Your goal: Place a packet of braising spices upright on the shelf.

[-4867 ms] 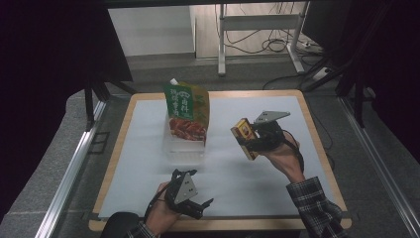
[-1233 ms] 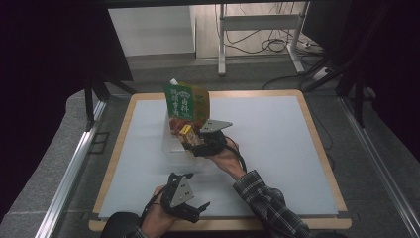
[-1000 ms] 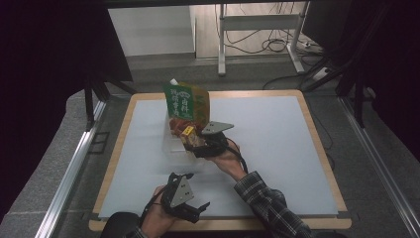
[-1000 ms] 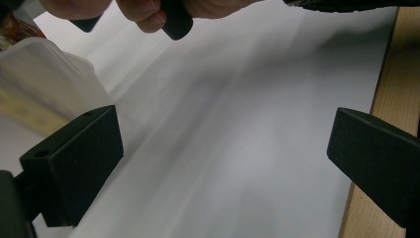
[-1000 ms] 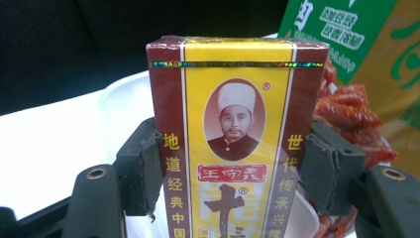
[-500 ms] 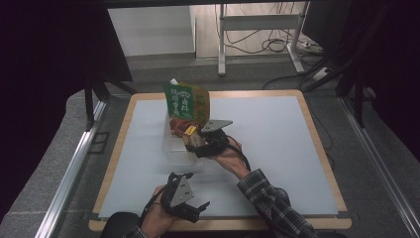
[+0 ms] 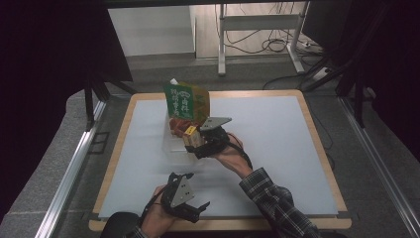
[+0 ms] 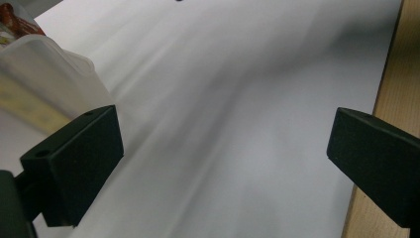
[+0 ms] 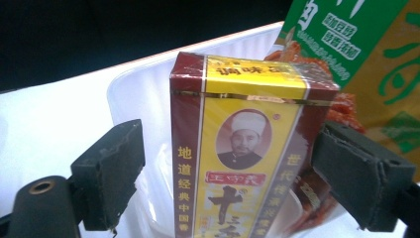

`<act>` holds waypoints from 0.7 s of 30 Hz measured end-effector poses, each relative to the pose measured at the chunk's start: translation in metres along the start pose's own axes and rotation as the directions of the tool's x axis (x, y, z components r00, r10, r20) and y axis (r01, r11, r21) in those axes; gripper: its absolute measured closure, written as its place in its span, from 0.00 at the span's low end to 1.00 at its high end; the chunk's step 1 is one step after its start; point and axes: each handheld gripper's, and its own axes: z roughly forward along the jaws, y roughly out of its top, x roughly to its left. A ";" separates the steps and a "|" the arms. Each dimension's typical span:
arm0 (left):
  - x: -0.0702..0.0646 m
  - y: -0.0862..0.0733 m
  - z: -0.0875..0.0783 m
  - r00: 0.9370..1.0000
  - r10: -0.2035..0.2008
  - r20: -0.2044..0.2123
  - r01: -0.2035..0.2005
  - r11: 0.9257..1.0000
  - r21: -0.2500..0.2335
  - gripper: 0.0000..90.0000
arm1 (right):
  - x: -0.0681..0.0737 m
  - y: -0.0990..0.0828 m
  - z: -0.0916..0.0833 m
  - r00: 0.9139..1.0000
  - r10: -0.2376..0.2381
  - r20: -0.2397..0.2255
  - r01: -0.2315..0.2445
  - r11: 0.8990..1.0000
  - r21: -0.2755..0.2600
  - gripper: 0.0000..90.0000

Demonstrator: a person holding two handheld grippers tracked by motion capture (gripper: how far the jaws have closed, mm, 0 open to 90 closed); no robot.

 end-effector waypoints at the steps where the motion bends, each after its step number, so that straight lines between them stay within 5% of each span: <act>1: 0.000 0.000 0.000 1.000 0.000 0.000 0.000 1.000 0.001 0.01 | 0.000 0.000 -0.001 1.000 0.001 0.001 -0.001 1.000 0.002 0.13; 21: 0.000 0.000 0.001 1.000 -0.001 -0.006 0.001 1.000 0.004 0.01 | -0.002 0.000 -0.023 1.000 0.018 -0.002 -0.018 0.999 0.038 0.08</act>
